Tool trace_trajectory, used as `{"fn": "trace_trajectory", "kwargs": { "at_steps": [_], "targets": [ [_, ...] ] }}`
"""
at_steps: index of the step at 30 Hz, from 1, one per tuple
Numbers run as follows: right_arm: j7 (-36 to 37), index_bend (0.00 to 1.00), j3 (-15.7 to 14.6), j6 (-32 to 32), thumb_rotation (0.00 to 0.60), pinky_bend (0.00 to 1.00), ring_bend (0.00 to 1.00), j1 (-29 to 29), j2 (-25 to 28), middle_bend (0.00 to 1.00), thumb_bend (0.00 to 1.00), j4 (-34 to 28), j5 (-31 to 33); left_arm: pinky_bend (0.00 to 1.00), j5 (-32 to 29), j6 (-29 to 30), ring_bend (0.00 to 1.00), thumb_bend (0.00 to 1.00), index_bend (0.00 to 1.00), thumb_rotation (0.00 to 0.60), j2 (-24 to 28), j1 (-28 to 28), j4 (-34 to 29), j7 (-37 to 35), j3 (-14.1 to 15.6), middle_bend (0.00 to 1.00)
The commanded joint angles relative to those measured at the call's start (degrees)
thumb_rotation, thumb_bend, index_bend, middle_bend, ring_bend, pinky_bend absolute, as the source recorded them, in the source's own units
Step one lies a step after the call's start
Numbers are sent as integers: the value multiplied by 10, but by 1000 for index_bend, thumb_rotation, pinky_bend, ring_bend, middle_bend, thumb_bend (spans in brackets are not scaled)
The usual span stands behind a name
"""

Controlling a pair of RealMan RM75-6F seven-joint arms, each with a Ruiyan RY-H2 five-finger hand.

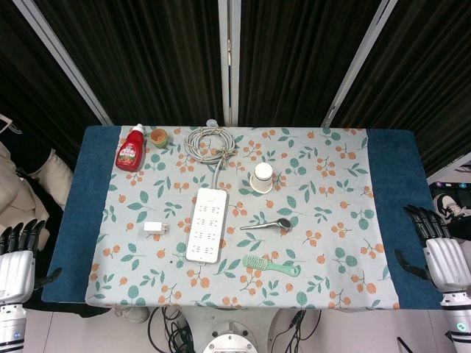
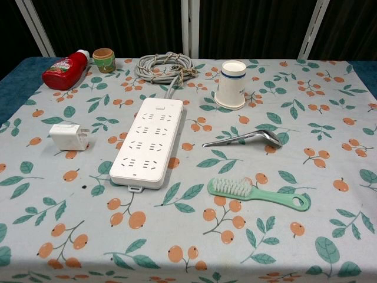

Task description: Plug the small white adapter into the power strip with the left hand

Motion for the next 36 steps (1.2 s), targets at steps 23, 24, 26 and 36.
{"fn": "trace_trajectory", "kwargs": {
  "at_steps": [23, 24, 26, 36],
  "targets": [
    [-51, 37, 22, -2, 600, 0, 0, 20, 24, 66, 282, -38, 8, 0, -34, -183, 0, 70, 87, 600, -33, -136, 73, -18, -53, 49],
    [-51, 37, 21, -4, 600, 0, 0, 20, 23, 66, 282, -38, 7, 0, -36, -193, 0, 70, 87, 600, -42, -147, 86, -20, -58, 49],
    [-51, 37, 20, -6, 600, 0, 0, 21, 21, 66, 281, -38, 7, 0, -38, -214, 0, 71, 87, 600, -65, -173, 120, -22, -68, 49],
    [-55, 37, 16, -8, 600, 0, 0, 17, 14, 66, 281, -41, 17, 0, -61, -290, 0, 71, 87, 600, -152, -254, 235, -48, -88, 49]
  ]
}}
